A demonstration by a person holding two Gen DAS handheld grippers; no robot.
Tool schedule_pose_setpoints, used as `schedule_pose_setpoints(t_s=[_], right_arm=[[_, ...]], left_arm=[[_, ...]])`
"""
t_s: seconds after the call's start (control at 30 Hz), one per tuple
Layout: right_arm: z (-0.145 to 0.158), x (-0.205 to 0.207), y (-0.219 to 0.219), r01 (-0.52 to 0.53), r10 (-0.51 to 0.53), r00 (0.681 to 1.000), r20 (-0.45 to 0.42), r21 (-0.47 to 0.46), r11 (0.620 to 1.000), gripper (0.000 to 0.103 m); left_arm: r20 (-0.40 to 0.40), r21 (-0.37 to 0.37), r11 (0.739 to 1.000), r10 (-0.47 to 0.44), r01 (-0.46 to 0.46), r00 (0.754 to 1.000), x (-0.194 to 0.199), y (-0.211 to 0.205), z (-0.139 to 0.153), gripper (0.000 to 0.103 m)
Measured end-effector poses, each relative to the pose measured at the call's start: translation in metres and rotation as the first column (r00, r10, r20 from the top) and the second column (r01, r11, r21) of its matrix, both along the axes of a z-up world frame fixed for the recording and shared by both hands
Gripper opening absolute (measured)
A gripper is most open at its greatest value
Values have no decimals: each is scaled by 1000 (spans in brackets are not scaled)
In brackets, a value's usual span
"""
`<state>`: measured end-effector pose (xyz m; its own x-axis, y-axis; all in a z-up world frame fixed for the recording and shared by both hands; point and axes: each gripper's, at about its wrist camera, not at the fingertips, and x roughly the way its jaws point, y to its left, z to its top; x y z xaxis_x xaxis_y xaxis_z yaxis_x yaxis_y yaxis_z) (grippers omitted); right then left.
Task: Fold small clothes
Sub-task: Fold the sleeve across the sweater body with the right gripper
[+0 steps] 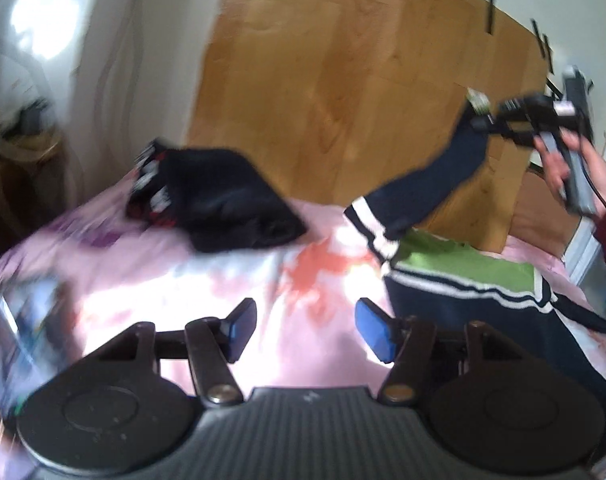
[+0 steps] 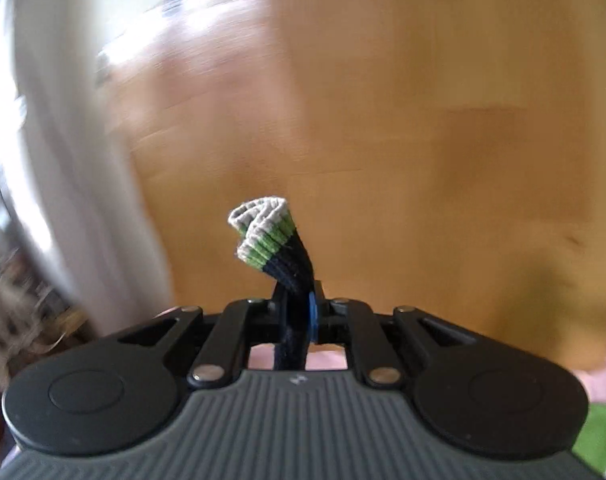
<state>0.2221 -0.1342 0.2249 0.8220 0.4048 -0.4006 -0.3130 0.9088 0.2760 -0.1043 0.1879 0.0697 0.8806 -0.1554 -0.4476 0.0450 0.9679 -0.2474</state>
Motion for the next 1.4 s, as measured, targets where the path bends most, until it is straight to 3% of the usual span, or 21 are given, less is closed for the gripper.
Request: schedule_pose_setpoints(t_s=[0.2, 0.37, 0.5, 0.53, 0.6, 0.7, 0.77, 0.83, 0.9, 1.0, 1.03, 1.1, 1.17, 1.2, 1.27, 1.4], right_arm=[[-64, -2, -106, 116, -102, 987, -122, 119, 986, 13], [-125, -13, -156, 199, -160, 969, -187, 213, 957, 14], [-158, -21, -171, 282, -232, 943, -240, 201, 938, 29], [-164, -20, -177, 300, -251, 934, -253, 178, 937, 29], [-172, -21, -184, 315, -267, 923, -277, 145, 938, 29], [-181, -30, -192, 316, -263, 921, -286, 159, 935, 27], [-182, -30, -191, 292, -244, 926, -287, 138, 946, 13], [-179, -35, -188, 286, -250, 941, -229, 141, 948, 12], [-167, -46, -187, 256, -237, 965, -114, 206, 944, 12], [-165, -50, -182, 271, -263, 962, -69, 171, 947, 14], [-173, -44, -178, 279, -267, 957, -115, 100, 955, 17], [-190, -37, -174, 313, -309, 929, -205, -14, 950, 19], [-190, -39, -181, 314, -299, 926, -230, 33, 949, 22], [-185, -44, -184, 324, -307, 930, -204, 59, 944, 35], [-177, -52, -184, 363, -353, 922, -159, 36, 931, 46], [-173, -61, -181, 347, -338, 931, -136, 52, 936, 45]], left_arm=[[-13, 26, 992, -124, 124, 992, 110, -49, 14, 61], [-111, 55, 982, -173, 180, 979, 212, -99, -5, 61], [-189, 103, 977, -163, 185, 968, 268, -130, -31, 58], [-213, 111, 977, -156, 183, 964, 278, -136, -38, 55], [-258, 110, 978, -147, 180, 955, 292, -143, -52, 33], [-214, 120, 980, -129, 157, 968, 289, -145, -54, 9], [-160, 133, 983, -106, 128, 981, 278, -146, -50, 9], [-92, 115, 989, -87, 98, 992, 272, -142, -44, 9], [-74, 122, 990, -60, 69, 995, 266, -142, -44, 9], [-147, 186, 980, -39, 66, 988, 274, -149, -57, 13], [-192, 181, 981, -33, 68, 981, 279, -148, -60, 17], [-189, 149, 988, -19, 48, 982, 277, -140, -57, 27], [-186, 150, 988, 2, 26, 983, 271, -134, -54, 36], [-180, 143, 989, 7, 19, 984, 268, -131, -52, 36], [-166, 120, 993, 9, 12, 986, 258, -131, -44, 36], [-122, 109, 993, -37, 51, 992, 238, -144, -32, 40]])
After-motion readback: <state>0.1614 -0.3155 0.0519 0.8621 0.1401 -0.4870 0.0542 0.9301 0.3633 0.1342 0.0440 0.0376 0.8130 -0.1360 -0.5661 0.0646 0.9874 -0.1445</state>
